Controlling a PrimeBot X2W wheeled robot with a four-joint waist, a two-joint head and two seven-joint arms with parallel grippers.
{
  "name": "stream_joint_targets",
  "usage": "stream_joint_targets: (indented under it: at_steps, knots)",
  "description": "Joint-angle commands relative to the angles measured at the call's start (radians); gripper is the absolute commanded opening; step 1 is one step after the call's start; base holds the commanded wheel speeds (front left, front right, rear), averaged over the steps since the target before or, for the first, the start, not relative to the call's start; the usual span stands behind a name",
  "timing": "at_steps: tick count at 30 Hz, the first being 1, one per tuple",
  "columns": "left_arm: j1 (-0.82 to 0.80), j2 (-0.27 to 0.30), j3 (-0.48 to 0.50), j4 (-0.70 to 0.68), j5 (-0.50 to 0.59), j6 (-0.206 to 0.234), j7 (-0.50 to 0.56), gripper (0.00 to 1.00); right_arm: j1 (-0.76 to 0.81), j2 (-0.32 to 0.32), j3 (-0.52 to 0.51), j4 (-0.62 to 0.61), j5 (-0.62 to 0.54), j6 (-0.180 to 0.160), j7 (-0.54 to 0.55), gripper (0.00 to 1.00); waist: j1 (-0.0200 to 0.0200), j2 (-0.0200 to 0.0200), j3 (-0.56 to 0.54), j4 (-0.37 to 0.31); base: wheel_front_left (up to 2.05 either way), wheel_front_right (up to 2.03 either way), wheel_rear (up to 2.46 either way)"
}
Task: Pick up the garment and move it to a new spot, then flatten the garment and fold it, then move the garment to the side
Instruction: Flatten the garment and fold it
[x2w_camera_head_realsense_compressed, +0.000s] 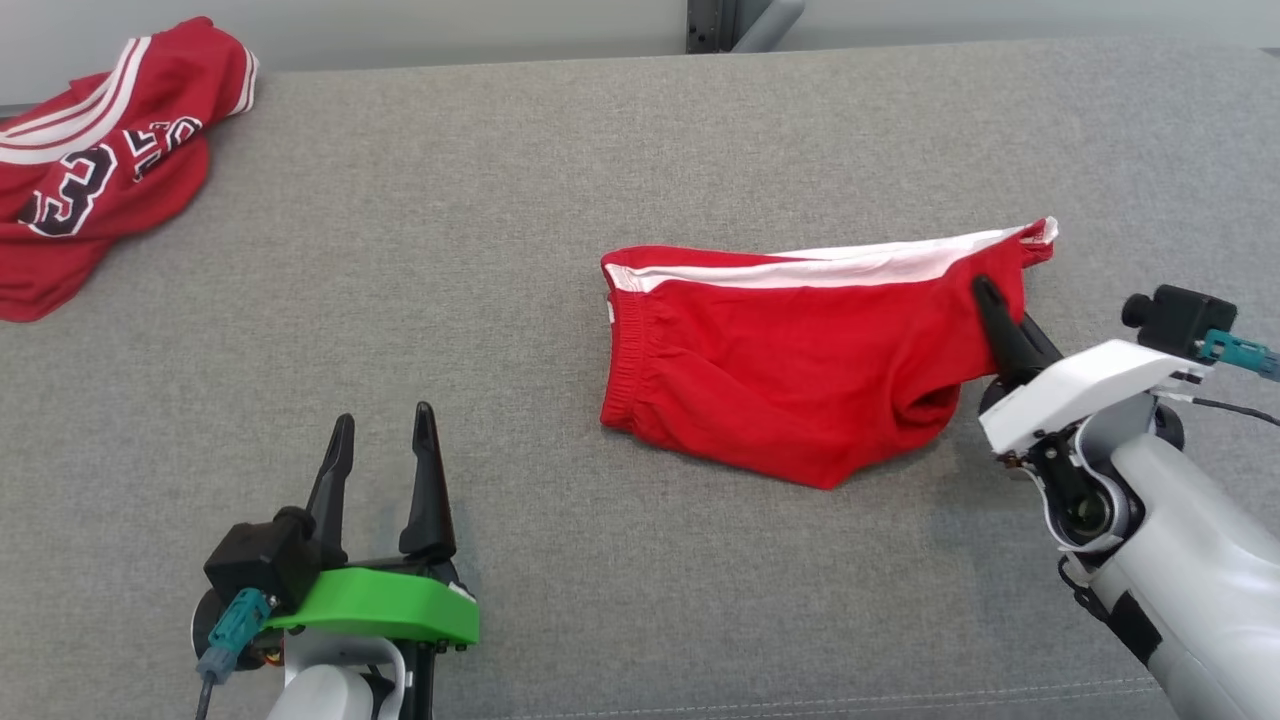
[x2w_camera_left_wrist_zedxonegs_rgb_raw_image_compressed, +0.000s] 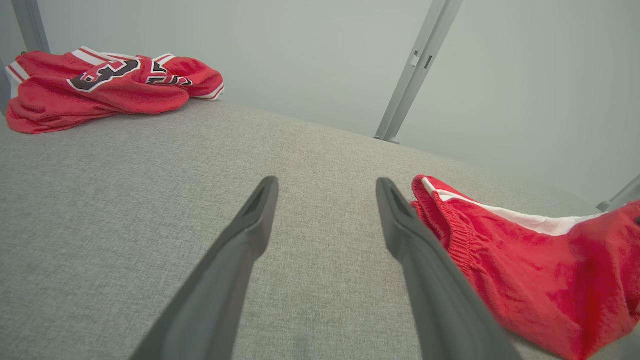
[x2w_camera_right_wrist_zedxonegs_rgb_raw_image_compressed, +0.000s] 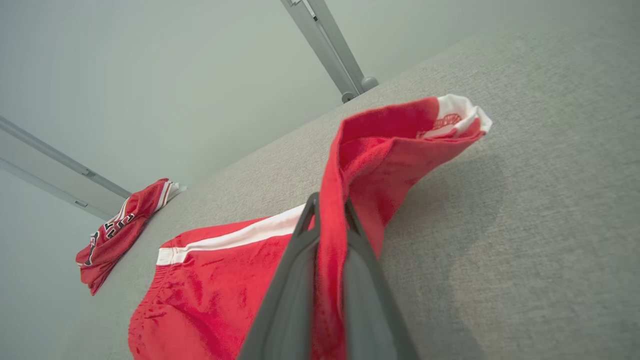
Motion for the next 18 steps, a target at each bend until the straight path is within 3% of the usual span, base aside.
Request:
stream_joint_targets:
  at_steps: [1,9,18]
  knots:
    - [0.018,-0.003,0.005,0.003,-0.003,0.001,0.000,1.00,-0.015,0.007,0.015,-0.014,-0.020,-0.001,0.011,0.00,0.0000,0.0000,-0.023,0.020,0.00,0.00,0.00]
    - [0.037,-0.025,0.018,0.007,-0.002,-0.005,-0.001,1.00,-0.055,0.086,0.103,-0.067,-0.112,-0.001,0.104,0.00,0.0000,0.0000,-0.065,0.071,0.00,0.00,0.00]
    - [0.046,-0.039,0.034,0.007,0.009,-0.015,-0.001,1.00,-0.076,0.178,0.172,0.017,-0.191,-0.001,0.155,0.00,0.0000,0.0000,-0.079,0.125,0.00,0.00,0.00]
